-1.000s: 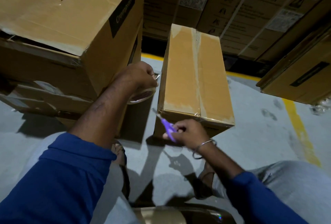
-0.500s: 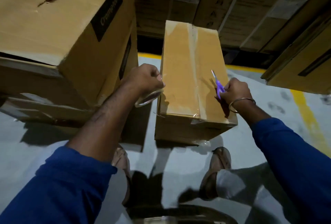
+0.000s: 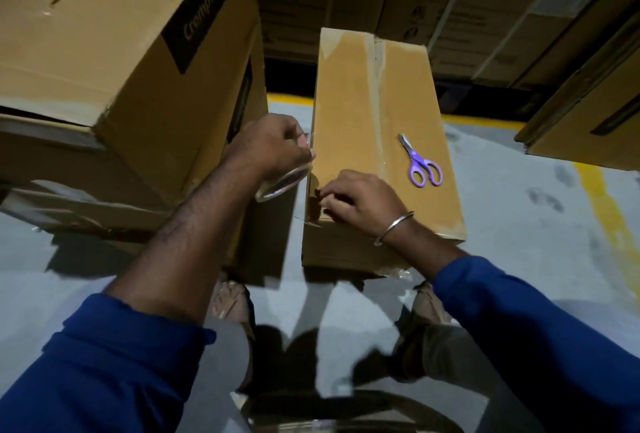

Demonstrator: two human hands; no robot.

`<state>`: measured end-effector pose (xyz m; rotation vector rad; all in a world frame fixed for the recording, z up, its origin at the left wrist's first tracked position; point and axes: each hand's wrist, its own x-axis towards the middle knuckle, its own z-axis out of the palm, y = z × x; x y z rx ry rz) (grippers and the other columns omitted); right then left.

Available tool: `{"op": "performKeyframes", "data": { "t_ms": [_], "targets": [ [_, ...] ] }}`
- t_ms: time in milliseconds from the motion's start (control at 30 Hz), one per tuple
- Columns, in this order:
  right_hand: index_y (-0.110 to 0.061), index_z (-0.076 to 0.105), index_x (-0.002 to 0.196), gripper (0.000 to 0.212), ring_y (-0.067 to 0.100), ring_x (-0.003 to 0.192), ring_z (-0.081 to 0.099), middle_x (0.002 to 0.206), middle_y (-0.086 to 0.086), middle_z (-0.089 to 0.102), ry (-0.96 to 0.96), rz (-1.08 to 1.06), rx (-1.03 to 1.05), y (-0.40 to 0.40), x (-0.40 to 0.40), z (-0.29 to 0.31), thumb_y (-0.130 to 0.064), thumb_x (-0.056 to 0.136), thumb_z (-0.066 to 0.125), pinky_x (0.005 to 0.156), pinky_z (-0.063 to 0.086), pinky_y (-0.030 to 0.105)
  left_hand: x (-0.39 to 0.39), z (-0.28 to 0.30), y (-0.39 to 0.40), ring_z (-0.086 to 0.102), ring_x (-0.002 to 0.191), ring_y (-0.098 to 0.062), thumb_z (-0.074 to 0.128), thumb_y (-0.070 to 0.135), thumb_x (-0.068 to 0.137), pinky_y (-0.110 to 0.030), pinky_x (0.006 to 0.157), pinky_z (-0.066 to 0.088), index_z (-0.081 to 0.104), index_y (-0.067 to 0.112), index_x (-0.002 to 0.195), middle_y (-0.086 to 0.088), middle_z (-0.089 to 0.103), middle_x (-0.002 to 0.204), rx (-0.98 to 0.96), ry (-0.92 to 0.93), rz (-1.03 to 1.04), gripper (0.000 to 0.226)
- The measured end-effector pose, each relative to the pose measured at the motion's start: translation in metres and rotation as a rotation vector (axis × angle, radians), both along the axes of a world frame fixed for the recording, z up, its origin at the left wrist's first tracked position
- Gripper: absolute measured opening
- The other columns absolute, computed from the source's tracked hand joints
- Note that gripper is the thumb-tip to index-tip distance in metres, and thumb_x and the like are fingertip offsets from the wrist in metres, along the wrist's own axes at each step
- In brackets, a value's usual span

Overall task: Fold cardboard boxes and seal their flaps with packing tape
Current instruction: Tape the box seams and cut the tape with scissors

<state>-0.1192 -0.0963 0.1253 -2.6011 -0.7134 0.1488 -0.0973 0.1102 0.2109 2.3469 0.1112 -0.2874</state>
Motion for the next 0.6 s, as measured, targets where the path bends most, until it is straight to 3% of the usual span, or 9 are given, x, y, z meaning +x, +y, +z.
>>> {"op": "performKeyframes", "data": {
  "t_ms": [167, 367, 500, 600],
  "targets": [
    [-0.018, 0.074, 0.095, 0.026, 0.023, 0.085, 0.055, 0.093, 0.001, 0.056, -0.125, 0.023, -0.124, 0.028, -0.007, -0.025, -0.039, 0.094, 0.059, 0.058, 0.032, 0.031, -0.005, 0.005, 0.006, 0.054, 0.102, -0.022, 0.074, 0.040, 0.092, -0.045, 0.088, 0.053, 0.060, 0.033, 0.086, 0.009, 0.055, 0.105, 0.036, -0.017, -0.006, 0.016],
    [-0.012, 0.077, 0.081, 0.023, 0.027, 0.078, 0.056, 0.086, 0.008, 0.058, -0.235, 0.061, -0.261, 0.039, -0.012, -0.028, -0.035, 0.081, 0.075, 0.059, 0.031, 0.032, -0.001, 0.003, 0.010, 0.054, 0.104, -0.021, 0.073, 0.041, 0.092, -0.043, 0.085, 0.051, 0.063, 0.033, 0.091, 0.009, 0.056, 0.110, 0.034, -0.013, -0.002, 0.013],
    [-0.012, 0.075, 0.074, 0.024, 0.031, 0.084, 0.056, 0.086, 0.010, 0.057, -0.328, 0.107, -0.331, 0.042, -0.016, -0.040, -0.034, 0.076, 0.083, 0.061, 0.039, 0.038, 0.000, 0.001, 0.006, 0.056, 0.101, -0.021, 0.075, 0.041, 0.091, -0.040, 0.084, 0.050, 0.063, 0.031, 0.089, 0.015, 0.055, 0.094, 0.018, -0.007, 0.001, 0.015],
    [-0.013, 0.075, 0.081, 0.016, 0.032, 0.089, 0.051, 0.086, 0.008, 0.052, -0.385, 0.115, -0.368, 0.049, -0.017, -0.054, -0.028, 0.086, 0.077, 0.064, 0.027, 0.039, 0.000, 0.001, 0.004, 0.057, 0.101, -0.021, 0.075, 0.041, 0.090, -0.044, 0.088, 0.053, 0.062, 0.031, 0.087, 0.017, 0.054, 0.093, 0.025, -0.003, -0.008, 0.017]
  ]
}}
